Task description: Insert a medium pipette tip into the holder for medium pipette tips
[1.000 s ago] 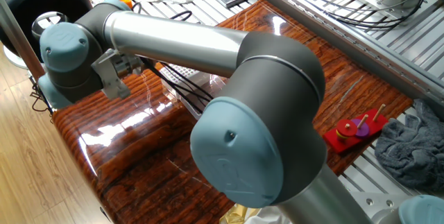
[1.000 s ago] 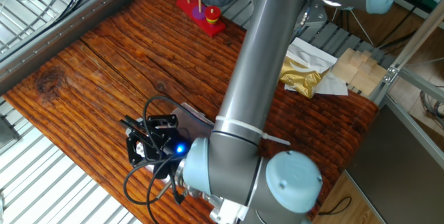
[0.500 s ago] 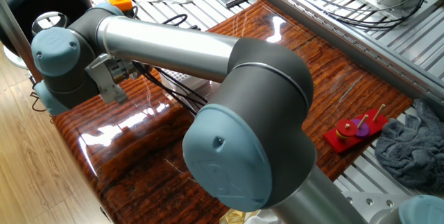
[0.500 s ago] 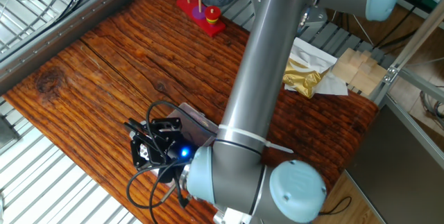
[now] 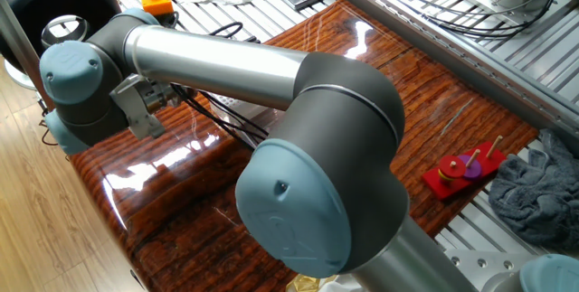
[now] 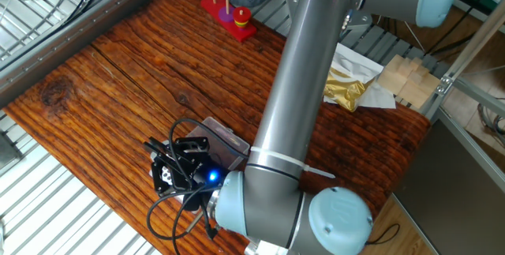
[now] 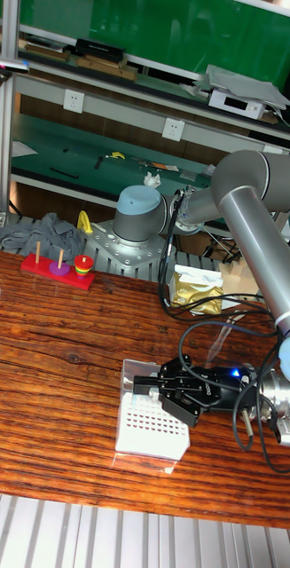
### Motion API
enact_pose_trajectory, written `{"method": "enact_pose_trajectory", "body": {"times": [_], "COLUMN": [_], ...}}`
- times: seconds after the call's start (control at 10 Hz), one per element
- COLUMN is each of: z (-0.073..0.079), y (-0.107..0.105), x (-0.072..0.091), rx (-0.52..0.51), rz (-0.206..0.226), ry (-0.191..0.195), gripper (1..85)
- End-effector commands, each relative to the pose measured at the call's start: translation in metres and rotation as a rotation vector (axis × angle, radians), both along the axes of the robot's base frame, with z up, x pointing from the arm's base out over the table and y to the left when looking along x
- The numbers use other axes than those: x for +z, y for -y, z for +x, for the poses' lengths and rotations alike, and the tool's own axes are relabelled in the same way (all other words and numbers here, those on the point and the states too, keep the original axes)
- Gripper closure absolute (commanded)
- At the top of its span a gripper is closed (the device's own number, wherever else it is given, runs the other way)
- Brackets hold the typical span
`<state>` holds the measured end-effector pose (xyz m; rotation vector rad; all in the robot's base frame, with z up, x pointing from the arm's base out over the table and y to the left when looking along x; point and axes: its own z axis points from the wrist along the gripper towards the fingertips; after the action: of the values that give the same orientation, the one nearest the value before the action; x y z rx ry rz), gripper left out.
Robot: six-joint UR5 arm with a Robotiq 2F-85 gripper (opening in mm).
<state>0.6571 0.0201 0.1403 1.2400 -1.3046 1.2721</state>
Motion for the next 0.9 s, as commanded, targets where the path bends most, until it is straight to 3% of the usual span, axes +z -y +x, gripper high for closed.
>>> {"method": "enact_pose_trajectory", "body": {"times": [0.0,0.5,0.8], "z": [-0.0033,-0.0060,-0.0063], "y": [-0.0016,-0.0040,-0.0057], "x": [-0.0078,-0.0127,-0.0064], "rx": [-0.007,-0.010,-0.008], "rz": [0.011,0.010,-0.025], "ry": [0.006,0.021,0.017], "gripper": [84.7,84.7,84.7]}}
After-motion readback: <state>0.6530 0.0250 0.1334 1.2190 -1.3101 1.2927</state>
